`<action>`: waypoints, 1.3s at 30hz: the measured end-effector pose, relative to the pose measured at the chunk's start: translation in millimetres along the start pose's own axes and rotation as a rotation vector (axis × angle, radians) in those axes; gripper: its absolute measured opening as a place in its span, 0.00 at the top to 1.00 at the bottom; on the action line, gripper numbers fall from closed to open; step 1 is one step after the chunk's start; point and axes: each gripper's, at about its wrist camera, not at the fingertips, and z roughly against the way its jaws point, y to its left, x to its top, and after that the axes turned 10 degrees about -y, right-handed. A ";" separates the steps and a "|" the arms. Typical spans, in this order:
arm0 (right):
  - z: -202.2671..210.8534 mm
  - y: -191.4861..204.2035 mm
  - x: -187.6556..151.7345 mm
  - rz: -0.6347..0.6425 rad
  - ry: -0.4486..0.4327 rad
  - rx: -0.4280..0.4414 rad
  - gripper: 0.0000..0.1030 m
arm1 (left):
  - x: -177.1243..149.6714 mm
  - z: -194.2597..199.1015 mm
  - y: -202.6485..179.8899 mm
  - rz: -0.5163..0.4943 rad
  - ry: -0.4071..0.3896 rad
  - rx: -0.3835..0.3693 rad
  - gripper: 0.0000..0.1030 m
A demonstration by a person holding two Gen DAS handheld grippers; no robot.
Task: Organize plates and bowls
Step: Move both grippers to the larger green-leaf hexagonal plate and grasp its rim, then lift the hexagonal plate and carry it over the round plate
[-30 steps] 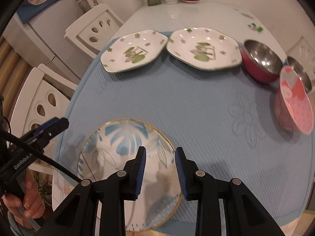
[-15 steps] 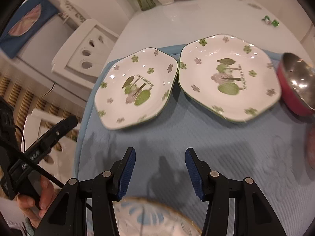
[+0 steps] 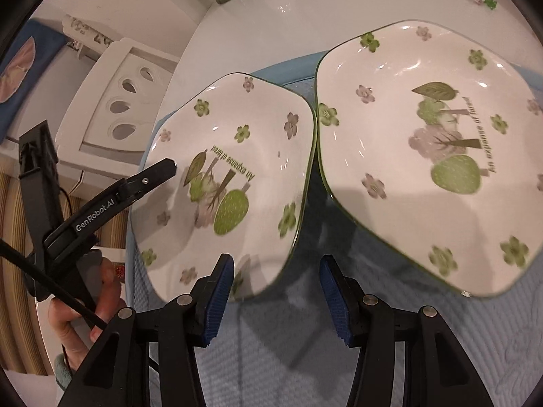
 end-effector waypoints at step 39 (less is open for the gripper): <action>4.0 24.8 -36.3 0.317 0.016 -0.019 0.59 | -72.9 47.9 -2.7 -0.030 -0.015 -0.065 0.42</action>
